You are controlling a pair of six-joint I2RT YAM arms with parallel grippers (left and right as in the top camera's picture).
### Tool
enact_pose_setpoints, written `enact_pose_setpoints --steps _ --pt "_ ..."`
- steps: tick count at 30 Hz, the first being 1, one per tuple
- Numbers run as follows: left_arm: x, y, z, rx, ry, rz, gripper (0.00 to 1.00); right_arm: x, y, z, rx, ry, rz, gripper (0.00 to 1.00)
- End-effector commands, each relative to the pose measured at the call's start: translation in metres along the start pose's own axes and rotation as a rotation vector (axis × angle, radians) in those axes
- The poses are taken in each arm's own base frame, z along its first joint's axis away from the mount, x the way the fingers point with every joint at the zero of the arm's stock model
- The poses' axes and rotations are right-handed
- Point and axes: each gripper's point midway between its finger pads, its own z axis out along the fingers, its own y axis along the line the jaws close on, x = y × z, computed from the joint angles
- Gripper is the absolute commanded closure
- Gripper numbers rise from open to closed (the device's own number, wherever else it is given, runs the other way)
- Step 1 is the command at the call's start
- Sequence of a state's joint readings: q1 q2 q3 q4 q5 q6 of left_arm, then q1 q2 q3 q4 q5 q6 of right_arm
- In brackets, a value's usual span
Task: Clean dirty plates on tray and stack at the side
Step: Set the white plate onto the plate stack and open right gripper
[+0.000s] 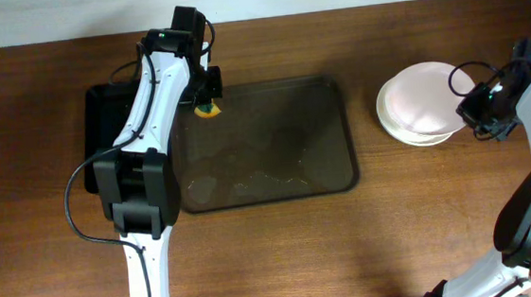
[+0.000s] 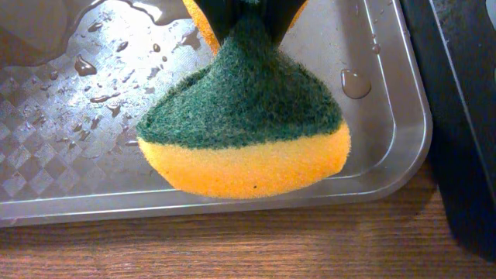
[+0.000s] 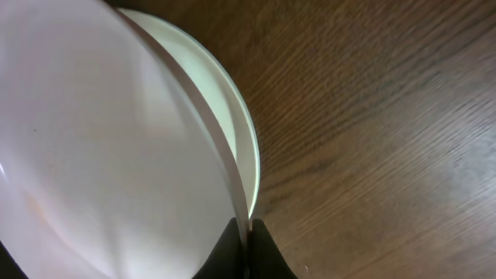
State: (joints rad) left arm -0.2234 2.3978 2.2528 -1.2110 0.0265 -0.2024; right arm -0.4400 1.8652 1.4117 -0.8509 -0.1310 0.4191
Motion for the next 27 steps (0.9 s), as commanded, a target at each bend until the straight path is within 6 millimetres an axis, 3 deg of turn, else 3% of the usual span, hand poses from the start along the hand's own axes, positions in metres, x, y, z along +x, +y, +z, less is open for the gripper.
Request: enact_pose_setpoints --steps 1,8,12,15,19,22,25,27 --pt "-0.001 -0.001 -0.007 0.013 -0.01 0.016 1.0 0.004 -0.003 0.018 0.0 0.038 0.012 0.94" --pt "-0.001 -0.001 -0.007 0.013 -0.01 0.016 1.0 0.009 0.011 0.04 -0.004 0.054 -0.028 0.89" --pt "0.0 -0.001 -0.007 0.013 -0.01 0.016 1.0 0.017 0.028 0.046 -0.013 0.059 -0.078 0.66" --pt "-0.001 -0.001 -0.007 0.013 -0.01 0.016 1.0 0.021 0.036 0.045 -0.031 0.067 -0.094 0.59" --pt "-0.004 0.0 -0.014 0.015 -0.027 0.021 1.0 0.023 0.052 0.024 -0.105 0.09 -0.096 0.59" --pt "-0.007 0.009 -0.039 0.015 -0.055 0.003 1.0 0.023 0.07 -0.009 -0.161 0.069 -0.141 0.58" --pt "0.003 0.037 -0.067 -0.04 -0.047 -0.037 1.0 0.032 0.094 -0.039 -0.2 0.037 -0.24 0.55" --pt "0.012 0.06 -0.078 -0.099 -0.022 -0.066 1.0 0.041 0.108 -0.048 -0.218 0.026 -0.284 0.5"
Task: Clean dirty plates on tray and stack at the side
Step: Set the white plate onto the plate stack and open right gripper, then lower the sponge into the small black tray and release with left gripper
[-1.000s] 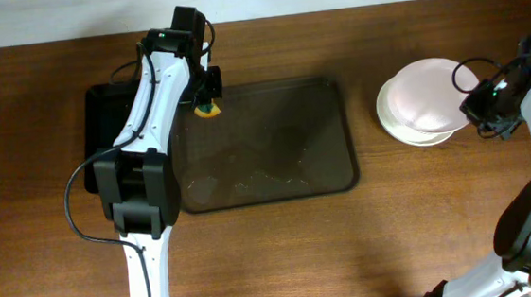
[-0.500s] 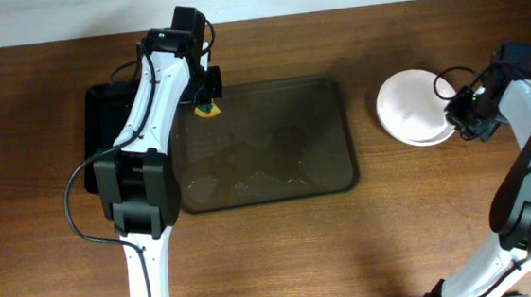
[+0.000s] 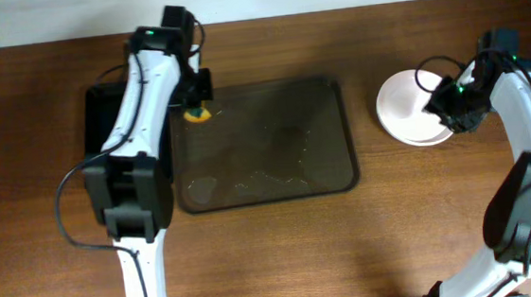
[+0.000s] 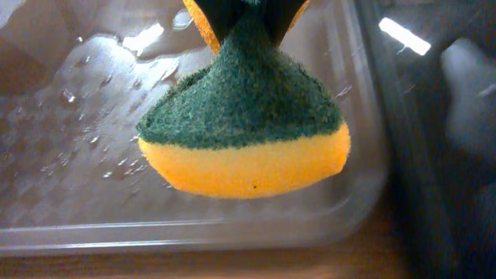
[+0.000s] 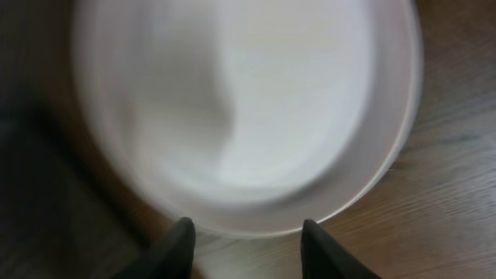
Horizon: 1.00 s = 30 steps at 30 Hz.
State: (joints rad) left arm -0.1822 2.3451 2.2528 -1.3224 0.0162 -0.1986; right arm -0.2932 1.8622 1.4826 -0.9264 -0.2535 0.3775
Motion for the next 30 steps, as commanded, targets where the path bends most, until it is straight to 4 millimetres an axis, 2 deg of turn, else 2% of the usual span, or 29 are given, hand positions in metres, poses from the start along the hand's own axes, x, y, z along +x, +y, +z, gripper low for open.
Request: enact_pose_setpoints --steps 1,5,6,10,12,14,18,21,22,26,28,29,30 --pt "0.004 0.053 -0.055 -0.104 -0.05 -0.055 1.0 0.007 0.05 -0.031 -0.08 -0.06 -0.141 0.5" --pt "0.021 0.101 -0.058 -0.147 0.021 -0.145 1.0 0.028 0.082 -0.024 -0.099 -0.034 -0.229 0.46" --pt "0.021 0.12 -0.059 -0.152 0.021 -0.186 1.0 0.036 0.095 -0.022 -0.11 -0.029 -0.265 0.44" --pt "0.022 0.15 -0.052 -0.162 0.024 -0.25 1.0 0.051 0.119 -0.017 -0.125 -0.028 -0.335 0.38" --pt "0.025 0.16 -0.041 -0.165 0.04 -0.27 1.0 0.056 0.124 -0.015 -0.096 -0.04 -0.365 0.32" --pt "0.032 0.169 -0.011 -0.168 0.077 -0.287 1.0 0.065 0.132 -0.012 -0.066 -0.049 -0.408 0.3" --pt "0.042 0.172 0.032 -0.169 0.112 -0.289 1.0 0.072 0.139 -0.011 -0.065 -0.045 -0.432 0.29" --pt "0.049 0.169 0.047 -0.151 0.126 -0.291 0.99 0.072 0.139 -0.011 -0.064 -0.044 -0.433 0.29" --pt "0.05 0.168 0.048 -0.144 0.129 -0.291 0.92 0.072 0.139 -0.011 -0.064 -0.044 -0.433 0.29" --pt "0.049 0.168 0.047 -0.143 0.125 -0.291 0.2 0.072 0.139 -0.011 -0.065 -0.044 -0.433 0.28" --pt "0.049 0.168 0.047 -0.143 0.126 -0.291 0.13 0.072 0.139 -0.011 -0.065 -0.044 -0.433 0.28" --pt "0.048 0.167 0.047 -0.143 0.123 -0.291 0.06 0.073 0.139 -0.011 -0.064 -0.043 -0.432 0.28" --pt "0.046 0.167 0.042 -0.142 0.115 -0.291 0.05 0.073 0.138 -0.011 -0.062 -0.04 -0.432 0.28"
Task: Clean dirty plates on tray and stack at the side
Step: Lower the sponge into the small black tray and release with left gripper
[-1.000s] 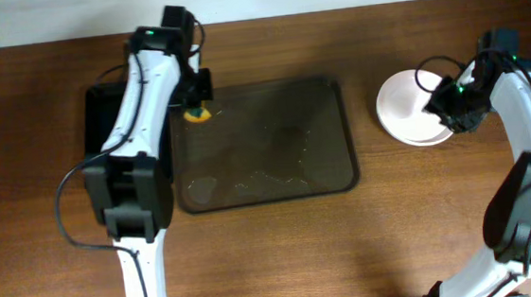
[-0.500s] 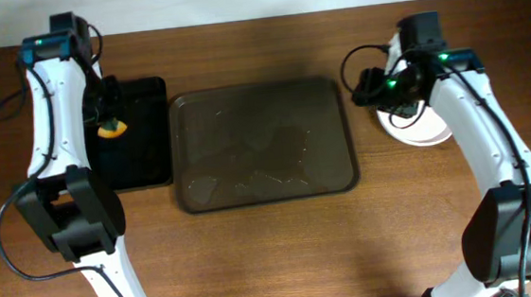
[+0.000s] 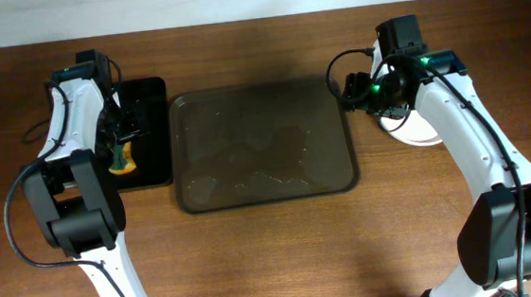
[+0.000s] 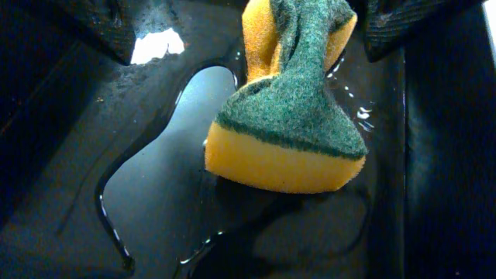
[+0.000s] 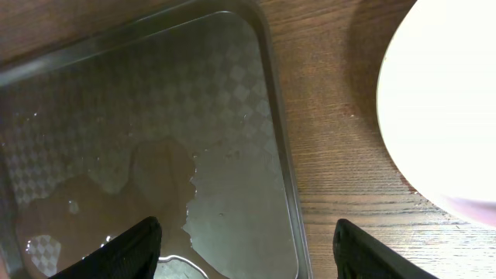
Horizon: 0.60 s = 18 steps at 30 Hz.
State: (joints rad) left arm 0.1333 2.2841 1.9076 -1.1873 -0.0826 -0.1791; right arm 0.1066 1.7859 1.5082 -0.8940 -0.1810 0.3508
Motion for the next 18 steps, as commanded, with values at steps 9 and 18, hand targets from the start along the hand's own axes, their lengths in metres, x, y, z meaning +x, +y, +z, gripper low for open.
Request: enact_pose_setpoints --steps 9,18 --pt "-0.023 0.002 -0.113 0.055 -0.22 -0.014 0.03 -0.002 -0.001 -0.007 0.015 -0.008 -0.008 0.3" --pt "-0.004 -0.007 -0.214 0.17 -0.437 0.002 0.01 -0.026 0.015 -0.07 0.015 -0.084 -0.082 0.3"
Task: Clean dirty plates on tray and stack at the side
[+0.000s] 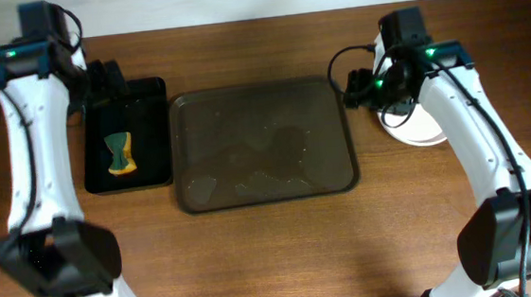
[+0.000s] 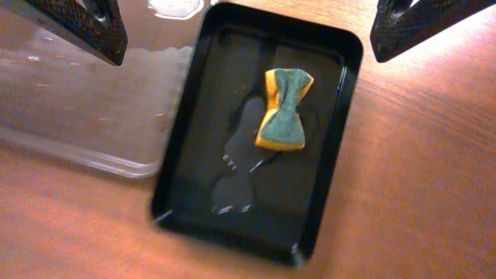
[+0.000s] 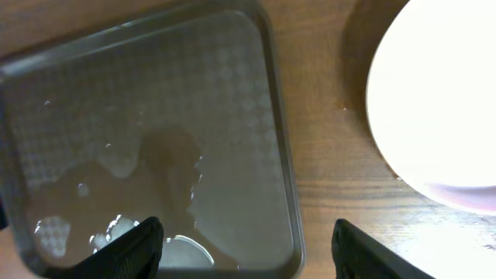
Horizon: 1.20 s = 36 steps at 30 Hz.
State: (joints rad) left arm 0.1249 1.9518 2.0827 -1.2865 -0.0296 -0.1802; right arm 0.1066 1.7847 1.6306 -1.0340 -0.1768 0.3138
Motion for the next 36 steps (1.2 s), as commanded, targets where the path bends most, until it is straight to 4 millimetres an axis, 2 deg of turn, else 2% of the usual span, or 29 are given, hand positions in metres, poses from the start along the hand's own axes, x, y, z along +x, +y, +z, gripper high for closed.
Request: enact_pose_setpoints --steps 1,5,6,8,10,11,12,13,14,16,18,21,22,24,26,32,36 --pt "-0.004 -0.011 -0.023 0.048 -0.048 0.012 0.01 -0.024 0.007 -0.054 0.023 -0.118 -0.049 0.29" --pt "-0.003 -0.011 -0.022 0.047 -0.046 0.011 0.01 -0.033 0.012 -0.111 0.046 -0.217 -0.071 0.29" --pt "-0.003 -0.011 -0.022 0.047 -0.046 0.011 0.01 -0.034 0.013 -0.131 0.049 -0.257 -0.074 0.29" --pt "-0.003 -0.011 -0.022 0.047 -0.046 0.011 0.01 -0.032 0.016 -0.162 0.043 -0.322 -0.08 0.29" --pt "-0.003 -0.011 -0.022 0.047 -0.046 0.011 0.01 -0.026 0.018 -0.185 0.028 -0.369 -0.085 0.29" --pt "-0.003 -0.011 -0.022 0.047 -0.046 0.011 0.01 -0.02 0.019 -0.199 0.022 -0.394 -0.087 0.25" --pt "-0.003 -0.011 -0.022 0.047 -0.046 0.011 0.01 -0.015 0.019 -0.208 0.017 -0.408 -0.089 0.11" --pt "-0.003 -0.011 -0.022 0.047 -0.046 0.011 0.01 -0.007 0.019 -0.22 0.012 -0.424 -0.091 0.02" --pt "-0.003 -0.011 -0.022 0.047 -0.046 0.011 0.01 0.004 0.017 -0.232 0.009 -0.434 -0.092 0.02" --pt "-0.003 -0.011 -0.022 0.047 -0.046 0.011 0.01 0.02 0.015 -0.244 0.008 -0.433 -0.092 0.02" --pt "-0.003 -0.011 -0.022 0.048 -0.046 0.012 0.01 0.026 0.014 -0.252 0.004 -0.446 -0.093 0.02" --pt "-0.003 -0.011 -0.022 0.048 -0.046 0.012 0.01 0.038 0.01 -0.254 0.013 -0.422 -0.09 0.02" --pt "-0.003 -0.011 -0.022 0.048 -0.046 0.012 0.01 0.044 0.006 -0.252 0.037 -0.398 -0.096 0.02" --pt "-0.003 -0.011 -0.022 0.047 -0.046 0.012 0.01 0.061 -0.02 -0.248 0.167 -0.328 -0.085 0.02" --pt "-0.004 -0.009 -0.022 0.045 -0.046 0.007 0.01 0.069 -0.029 -0.25 0.21 -0.311 -0.076 0.02" --pt "-0.004 -0.009 -0.022 0.045 -0.046 0.007 0.01 0.082 -0.03 -0.273 0.197 -0.385 -0.085 0.02" --pt "-0.004 -0.009 -0.022 0.045 -0.046 0.007 0.01 0.075 -0.025 -0.287 0.176 -0.508 -0.16 0.02"
